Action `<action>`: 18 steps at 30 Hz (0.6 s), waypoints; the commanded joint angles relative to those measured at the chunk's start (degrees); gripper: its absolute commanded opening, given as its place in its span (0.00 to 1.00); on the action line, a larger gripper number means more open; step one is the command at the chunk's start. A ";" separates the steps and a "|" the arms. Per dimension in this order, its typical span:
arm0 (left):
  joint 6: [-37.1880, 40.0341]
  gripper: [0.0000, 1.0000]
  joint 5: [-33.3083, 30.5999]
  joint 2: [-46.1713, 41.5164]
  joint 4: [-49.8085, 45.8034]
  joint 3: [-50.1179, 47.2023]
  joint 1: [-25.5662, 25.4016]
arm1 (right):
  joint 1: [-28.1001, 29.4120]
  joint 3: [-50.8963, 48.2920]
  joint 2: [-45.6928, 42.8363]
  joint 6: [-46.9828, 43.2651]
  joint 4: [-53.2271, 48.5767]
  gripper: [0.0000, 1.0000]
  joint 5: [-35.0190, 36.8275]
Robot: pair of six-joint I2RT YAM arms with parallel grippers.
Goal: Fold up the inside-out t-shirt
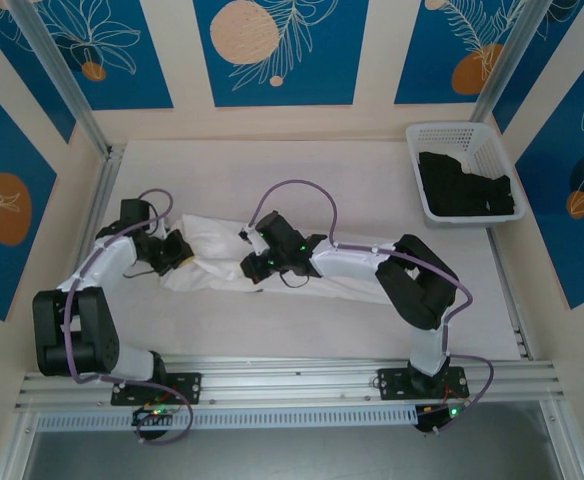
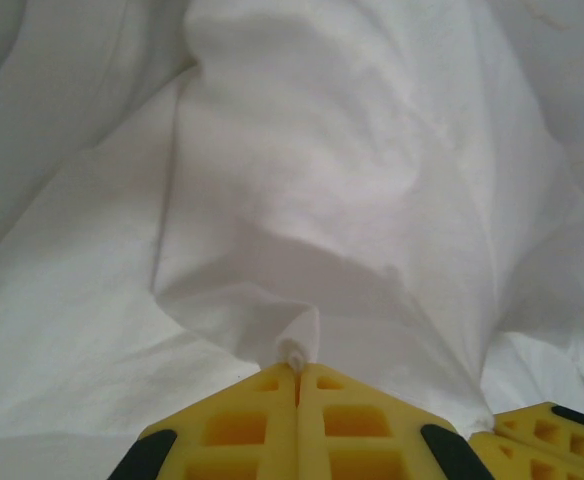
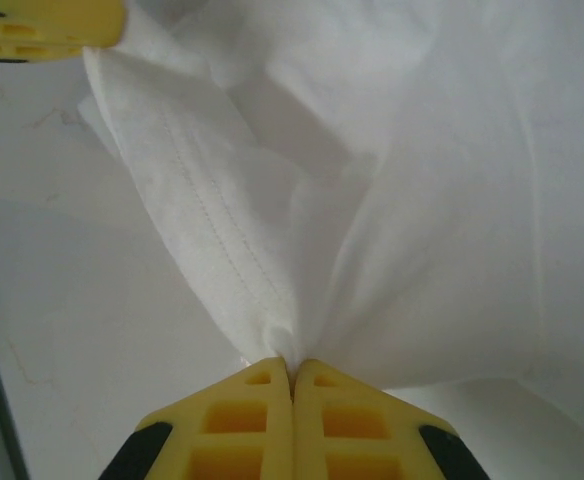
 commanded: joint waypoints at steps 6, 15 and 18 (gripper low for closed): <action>-1.34 0.30 -9.65 -6.90 -0.83 -3.24 0.65 | -0.63 0.34 -0.54 -2.01 -10.07 0.31 -7.74; -1.92 0.63 -18.98 -8.25 4.37 -0.29 0.60 | -2.15 6.28 4.11 -1.98 -4.48 0.39 -9.08; -1.33 0.69 -19.78 -4.62 7.13 0.69 0.65 | -2.00 7.78 7.61 -0.58 -3.03 0.35 -7.81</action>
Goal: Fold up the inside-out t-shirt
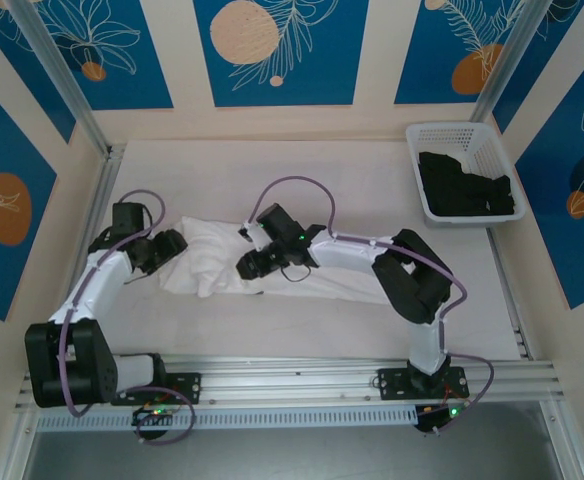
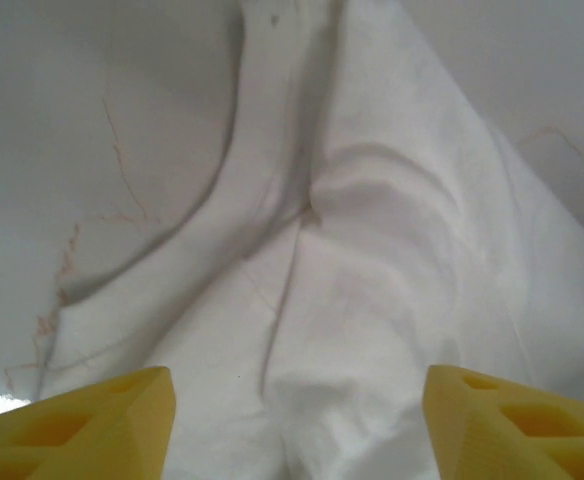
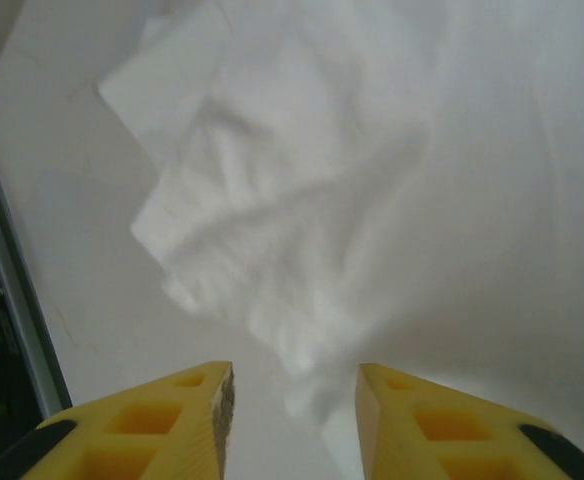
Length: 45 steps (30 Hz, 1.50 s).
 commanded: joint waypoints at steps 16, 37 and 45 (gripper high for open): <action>7.32 0.94 -8.30 20.98 8.22 5.81 -7.27 | -1.77 -2.59 0.22 2.11 0.48 0.38 1.00; 10.02 0.46 3.56 24.94 13.26 2.97 -12.90 | -2.65 -3.18 -1.09 2.24 0.04 0.38 1.36; 9.73 0.00 1.63 25.28 12.49 3.98 -10.96 | -2.91 -3.57 -3.40 1.85 -1.07 0.38 2.60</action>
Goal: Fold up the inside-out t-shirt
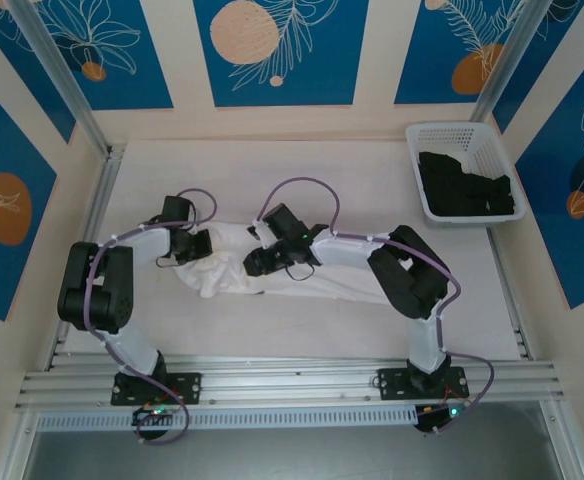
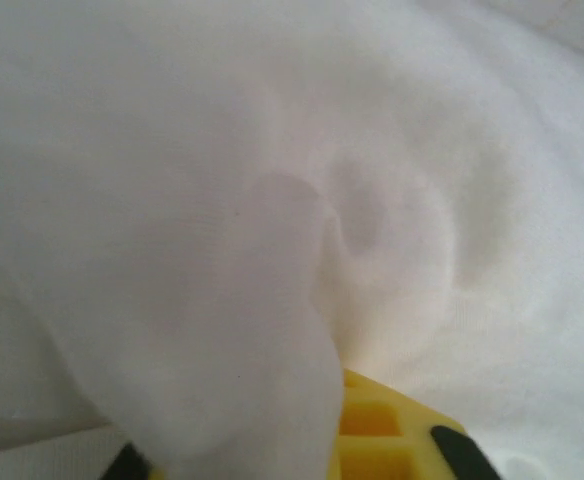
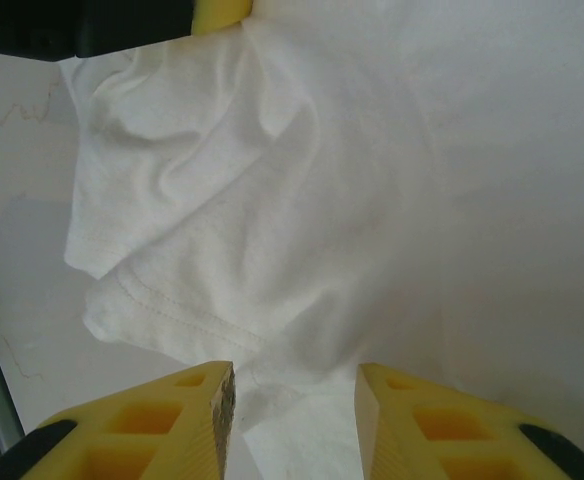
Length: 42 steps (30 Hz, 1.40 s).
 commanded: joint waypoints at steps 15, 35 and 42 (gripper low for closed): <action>8.17 0.00 -28.35 -2.82 -29.80 20.17 8.50 | -7.17 -13.34 -19.76 -1.88 -1.92 0.38 5.92; 5.33 0.00 -48.49 14.71 -54.05 48.60 -16.36 | -16.77 -26.52 -33.63 -1.73 -0.67 0.39 3.25; -1.97 0.32 -28.24 24.76 -48.30 55.57 -28.45 | -18.91 -28.74 -35.85 -1.67 -1.76 0.39 4.51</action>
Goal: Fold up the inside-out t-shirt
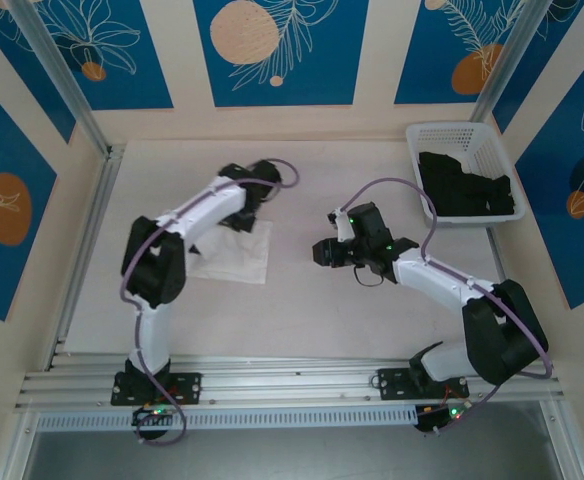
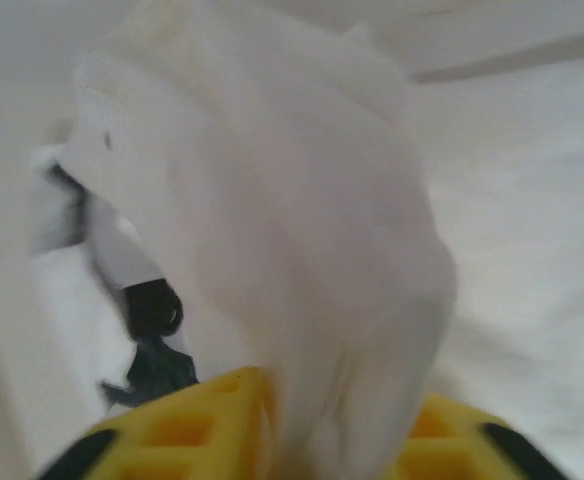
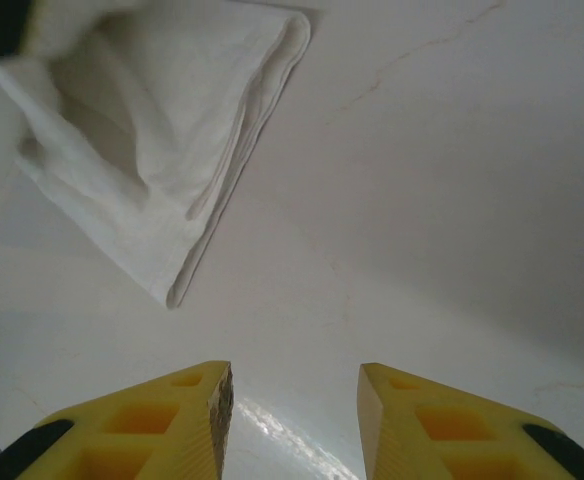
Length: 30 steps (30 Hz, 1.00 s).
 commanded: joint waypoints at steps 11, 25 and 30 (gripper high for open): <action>-4.02 0.72 15.77 -15.28 10.76 -13.37 2.86 | 4.65 4.19 8.48 4.39 6.25 0.41 -1.67; -12.52 0.79 48.24 -25.03 40.55 -43.84 14.45 | 6.51 20.62 24.51 9.99 5.52 0.53 1.87; -12.63 0.78 49.64 -26.48 43.70 -44.21 9.77 | 2.88 17.43 20.76 8.82 3.99 0.53 4.22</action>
